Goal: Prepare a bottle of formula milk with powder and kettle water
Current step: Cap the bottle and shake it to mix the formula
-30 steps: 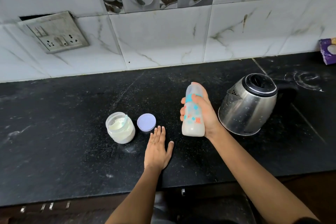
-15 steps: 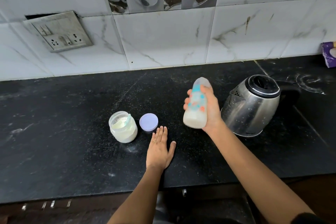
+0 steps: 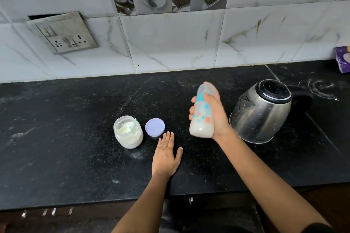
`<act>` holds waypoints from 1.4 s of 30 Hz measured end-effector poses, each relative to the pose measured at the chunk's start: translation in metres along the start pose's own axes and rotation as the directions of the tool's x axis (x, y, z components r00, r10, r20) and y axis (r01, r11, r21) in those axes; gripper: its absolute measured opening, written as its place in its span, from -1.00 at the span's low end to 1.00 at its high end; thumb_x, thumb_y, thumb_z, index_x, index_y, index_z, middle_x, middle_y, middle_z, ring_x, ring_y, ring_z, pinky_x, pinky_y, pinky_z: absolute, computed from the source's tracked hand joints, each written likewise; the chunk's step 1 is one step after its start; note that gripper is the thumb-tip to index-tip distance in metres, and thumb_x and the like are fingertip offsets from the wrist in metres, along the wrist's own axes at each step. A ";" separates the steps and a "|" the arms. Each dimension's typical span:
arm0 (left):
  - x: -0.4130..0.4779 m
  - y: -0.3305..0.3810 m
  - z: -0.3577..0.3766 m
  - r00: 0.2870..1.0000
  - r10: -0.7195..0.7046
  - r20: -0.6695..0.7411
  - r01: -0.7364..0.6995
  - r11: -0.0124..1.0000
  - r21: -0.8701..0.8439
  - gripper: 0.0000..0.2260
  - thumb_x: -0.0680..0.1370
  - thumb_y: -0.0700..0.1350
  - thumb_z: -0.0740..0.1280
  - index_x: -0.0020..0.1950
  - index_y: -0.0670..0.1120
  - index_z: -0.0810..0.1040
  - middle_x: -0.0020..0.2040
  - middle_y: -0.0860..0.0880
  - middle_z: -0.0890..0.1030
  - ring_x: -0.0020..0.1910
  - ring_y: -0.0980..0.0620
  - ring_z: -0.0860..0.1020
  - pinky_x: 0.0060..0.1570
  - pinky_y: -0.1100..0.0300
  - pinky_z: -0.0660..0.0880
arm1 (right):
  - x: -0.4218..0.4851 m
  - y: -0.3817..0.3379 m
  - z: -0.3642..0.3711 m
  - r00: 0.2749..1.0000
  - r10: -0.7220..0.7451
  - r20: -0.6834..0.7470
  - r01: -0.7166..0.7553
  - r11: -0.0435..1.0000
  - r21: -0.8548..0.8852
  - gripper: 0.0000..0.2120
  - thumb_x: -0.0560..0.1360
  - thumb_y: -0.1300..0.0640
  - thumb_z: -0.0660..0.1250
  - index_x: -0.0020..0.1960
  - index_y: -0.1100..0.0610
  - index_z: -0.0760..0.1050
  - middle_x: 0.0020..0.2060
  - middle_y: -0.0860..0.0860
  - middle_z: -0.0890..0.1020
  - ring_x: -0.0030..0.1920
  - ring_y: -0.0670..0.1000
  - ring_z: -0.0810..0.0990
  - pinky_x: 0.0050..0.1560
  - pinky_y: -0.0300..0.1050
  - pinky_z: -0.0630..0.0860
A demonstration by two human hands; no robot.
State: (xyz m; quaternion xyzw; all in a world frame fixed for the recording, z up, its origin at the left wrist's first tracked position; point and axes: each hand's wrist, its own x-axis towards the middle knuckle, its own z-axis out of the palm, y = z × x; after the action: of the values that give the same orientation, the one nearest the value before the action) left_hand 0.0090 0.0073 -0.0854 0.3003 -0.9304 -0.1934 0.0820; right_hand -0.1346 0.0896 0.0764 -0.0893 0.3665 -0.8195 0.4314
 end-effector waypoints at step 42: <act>0.000 0.002 -0.001 1.000 -0.013 -0.022 0.013 1.000 -0.011 -0.42 0.63 0.13 0.06 0.57 -0.08 0.00 0.58 0.01 0.00 0.54 0.14 -0.11 0.43 0.31 -0.32 | 0.000 -0.005 -0.010 0.989 0.023 -0.144 -0.006 0.993 0.118 -0.29 0.41 0.04 0.35 0.49 0.15 0.19 -0.23 0.09 0.52 -0.42 0.02 0.54 -0.42 -0.13 0.52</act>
State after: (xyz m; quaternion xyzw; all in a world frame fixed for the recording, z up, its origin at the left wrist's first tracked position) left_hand 0.0081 0.0085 -0.0831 0.3079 -0.9264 -0.1956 0.0929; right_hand -0.1426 0.0967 0.0725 -0.0014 0.3487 -0.8409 0.4140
